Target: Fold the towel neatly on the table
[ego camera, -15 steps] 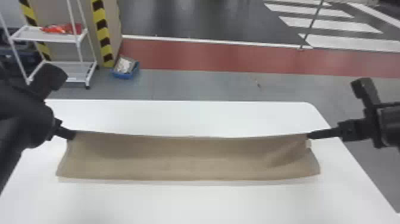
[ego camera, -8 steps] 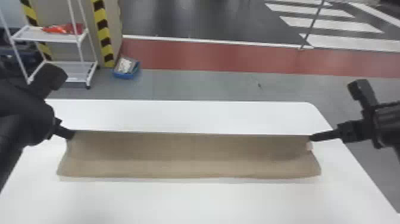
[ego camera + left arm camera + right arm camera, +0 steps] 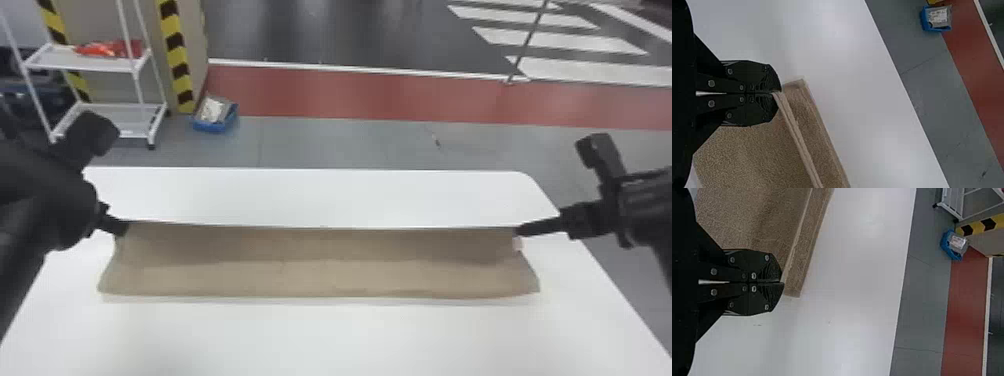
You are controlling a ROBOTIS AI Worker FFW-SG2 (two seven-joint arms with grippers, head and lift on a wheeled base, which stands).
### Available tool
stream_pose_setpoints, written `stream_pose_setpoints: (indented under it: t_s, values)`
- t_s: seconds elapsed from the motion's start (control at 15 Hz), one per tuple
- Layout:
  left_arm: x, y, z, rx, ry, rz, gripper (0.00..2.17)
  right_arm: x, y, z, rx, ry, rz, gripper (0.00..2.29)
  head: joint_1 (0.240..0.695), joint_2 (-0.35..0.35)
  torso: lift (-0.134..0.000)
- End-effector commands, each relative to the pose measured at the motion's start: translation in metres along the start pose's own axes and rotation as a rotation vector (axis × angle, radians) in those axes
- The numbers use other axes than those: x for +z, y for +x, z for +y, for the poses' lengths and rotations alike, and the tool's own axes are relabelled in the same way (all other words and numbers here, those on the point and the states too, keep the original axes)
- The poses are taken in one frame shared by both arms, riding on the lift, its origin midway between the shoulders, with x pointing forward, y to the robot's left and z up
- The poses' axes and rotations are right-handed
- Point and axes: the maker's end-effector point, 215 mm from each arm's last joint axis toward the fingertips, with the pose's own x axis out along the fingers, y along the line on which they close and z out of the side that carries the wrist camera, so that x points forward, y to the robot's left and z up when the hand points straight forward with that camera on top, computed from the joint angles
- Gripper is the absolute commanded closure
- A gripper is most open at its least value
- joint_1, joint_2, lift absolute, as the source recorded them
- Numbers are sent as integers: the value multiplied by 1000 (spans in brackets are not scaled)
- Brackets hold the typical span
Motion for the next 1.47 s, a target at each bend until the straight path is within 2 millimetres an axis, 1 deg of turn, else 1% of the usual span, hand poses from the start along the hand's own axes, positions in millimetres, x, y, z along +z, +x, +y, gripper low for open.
stream_pose_setpoints:
  t_s: [0.0,0.07,0.13,0.2,0.33,0.4,0.47,0.53,0.6,0.67,0.8,0.93,1.2,1.33,1.4]
  values:
    - [-2,2,-2,7,11,-5,1396,1,3,1,-8,1,-1,1129,695,-137,-124]
    - [-2,2,-2,8,11,-5,1396,1,4,0,-19,1,-2,778,695,-137,-124]
    - [-1,2,-3,7,15,-7,1396,-3,8,-2,-41,4,-1,255,695,-137,-124]
    - [0,3,-4,5,17,-9,1396,-3,8,-4,-58,8,-2,110,695,-138,-124]
    - [-1,3,-3,11,20,-10,1396,-8,8,-3,-55,24,-1,56,695,-143,-124]
    - [1,4,-2,21,34,-21,1386,-7,6,-2,-54,26,-10,53,695,-143,-124]
    - [3,4,-1,31,47,-33,1312,-9,6,-3,-57,30,-8,53,695,-142,-124]
    - [3,3,1,60,58,-48,768,-10,5,-6,-74,34,-9,53,695,-140,-124]
    - [1,3,5,96,59,-58,171,-9,5,-7,-78,34,-11,56,695,-141,-124]
    - [-1,3,10,136,61,-61,-2,-9,4,-9,-81,38,-14,60,695,-140,-124]
    - [3,2,5,130,55,-78,-2,-15,2,-18,-113,60,-11,70,695,-134,-124]
    - [4,1,6,137,62,-102,-2,-18,-1,-21,-130,74,-10,73,695,-147,-124]
    - [-6,5,5,133,56,-90,19,-27,-5,-33,-179,103,-1,70,695,-162,-124]
    - [-11,5,6,132,46,-87,22,-33,-3,-34,-180,112,3,70,695,-167,-124]
    - [-9,3,6,133,47,-94,36,-35,-1,-39,-212,95,2,76,695,-168,-124]
